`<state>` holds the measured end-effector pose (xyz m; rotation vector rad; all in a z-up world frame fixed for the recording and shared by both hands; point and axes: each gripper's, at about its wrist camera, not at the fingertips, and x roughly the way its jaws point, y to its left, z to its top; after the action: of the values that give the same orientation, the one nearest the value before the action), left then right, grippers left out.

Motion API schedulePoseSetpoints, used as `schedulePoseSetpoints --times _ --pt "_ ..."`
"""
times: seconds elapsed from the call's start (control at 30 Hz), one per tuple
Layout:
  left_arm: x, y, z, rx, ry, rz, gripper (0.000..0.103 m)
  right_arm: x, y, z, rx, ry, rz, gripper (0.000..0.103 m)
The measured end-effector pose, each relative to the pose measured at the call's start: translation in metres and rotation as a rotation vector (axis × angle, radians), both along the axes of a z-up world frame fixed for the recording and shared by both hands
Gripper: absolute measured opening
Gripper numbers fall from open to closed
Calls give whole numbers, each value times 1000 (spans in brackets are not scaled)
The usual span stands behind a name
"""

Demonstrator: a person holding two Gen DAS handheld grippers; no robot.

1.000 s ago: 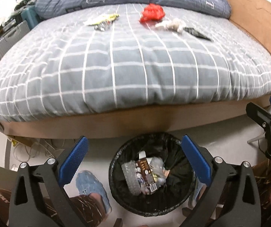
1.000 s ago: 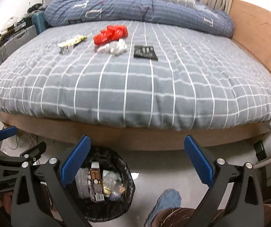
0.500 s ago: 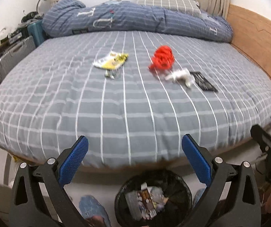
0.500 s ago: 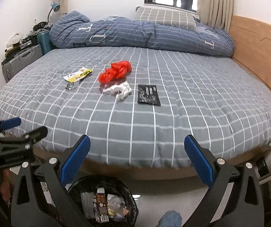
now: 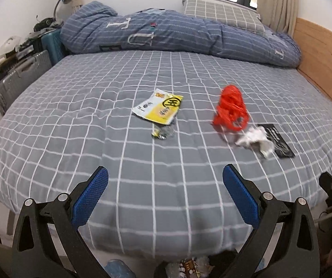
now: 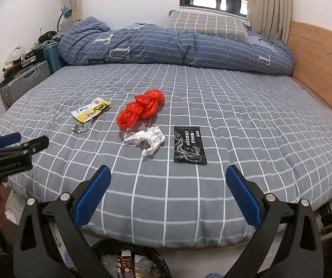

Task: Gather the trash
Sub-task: 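Move both tools back over the bed toward the yellow packet and tissue, then grasp the yellow cracker packet with the left tool while the right tool grasps the white tissue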

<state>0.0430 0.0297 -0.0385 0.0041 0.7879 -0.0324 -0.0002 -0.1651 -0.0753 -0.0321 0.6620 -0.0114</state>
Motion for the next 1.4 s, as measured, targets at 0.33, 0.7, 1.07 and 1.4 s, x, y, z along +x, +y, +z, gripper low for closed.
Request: schedulePoseSetpoints --times 0.33,0.7,1.07,1.4 --pt "67 21 -2 -10 11 20 97 63 7 0 -14 -14 24 94" --pt "137 29 -22 -24 70 -10 97 119 11 -10 -9 24 49 88" --pt "187 17 -52 -2 139 -75 97 151 2 -44 23 115 63 74" --pt "214 11 -74 28 169 -88 96 163 18 -70 35 182 114 52"
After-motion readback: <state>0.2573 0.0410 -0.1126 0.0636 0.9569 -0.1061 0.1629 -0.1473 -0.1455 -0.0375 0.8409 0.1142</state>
